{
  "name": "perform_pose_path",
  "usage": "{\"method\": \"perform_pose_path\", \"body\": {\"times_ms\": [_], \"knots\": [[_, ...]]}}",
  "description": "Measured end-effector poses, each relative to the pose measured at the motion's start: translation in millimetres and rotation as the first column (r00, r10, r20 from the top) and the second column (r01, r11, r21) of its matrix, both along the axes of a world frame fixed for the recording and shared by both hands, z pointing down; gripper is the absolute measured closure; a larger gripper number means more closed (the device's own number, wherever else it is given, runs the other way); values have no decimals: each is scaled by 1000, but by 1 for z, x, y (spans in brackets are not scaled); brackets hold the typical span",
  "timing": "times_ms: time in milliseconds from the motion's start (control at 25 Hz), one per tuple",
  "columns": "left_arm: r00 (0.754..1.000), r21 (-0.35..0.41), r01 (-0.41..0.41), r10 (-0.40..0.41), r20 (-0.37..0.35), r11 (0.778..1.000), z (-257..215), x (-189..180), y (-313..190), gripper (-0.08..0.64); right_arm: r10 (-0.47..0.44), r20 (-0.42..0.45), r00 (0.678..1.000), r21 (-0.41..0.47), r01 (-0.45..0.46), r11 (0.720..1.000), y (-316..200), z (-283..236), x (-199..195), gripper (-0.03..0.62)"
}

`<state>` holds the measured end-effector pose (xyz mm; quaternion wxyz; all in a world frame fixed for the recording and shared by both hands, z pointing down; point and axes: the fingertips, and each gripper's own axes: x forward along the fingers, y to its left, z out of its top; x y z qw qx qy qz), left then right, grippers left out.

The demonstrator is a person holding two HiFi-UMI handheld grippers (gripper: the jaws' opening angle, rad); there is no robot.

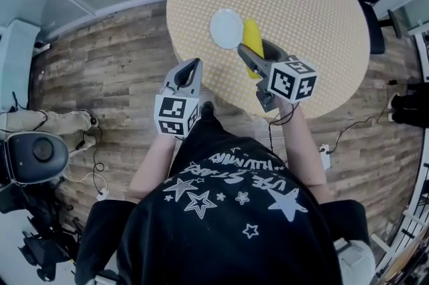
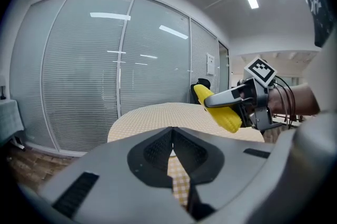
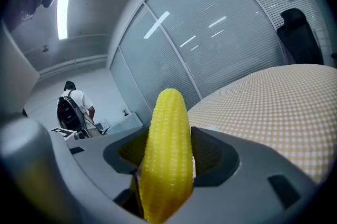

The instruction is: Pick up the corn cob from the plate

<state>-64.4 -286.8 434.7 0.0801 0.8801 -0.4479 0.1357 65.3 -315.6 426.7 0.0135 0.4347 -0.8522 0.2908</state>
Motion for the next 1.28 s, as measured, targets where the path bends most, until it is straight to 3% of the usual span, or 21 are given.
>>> {"method": "perform_pose_path", "body": {"times_ms": [520,760,1280], "knots": [[998,9,-10,11,-64,1000,-9,60,102,552,-24,34,999,29,23,999,104,4,45,334],[999,0,-21,21,-43,1000,-5,80,149,552,-37,49,998,56,34,998,153,2,61,334],[998,58,42,-40,-42,997,-29,89,227,552,-70,46,996,87,66,994,234,-2,80,334]]}}
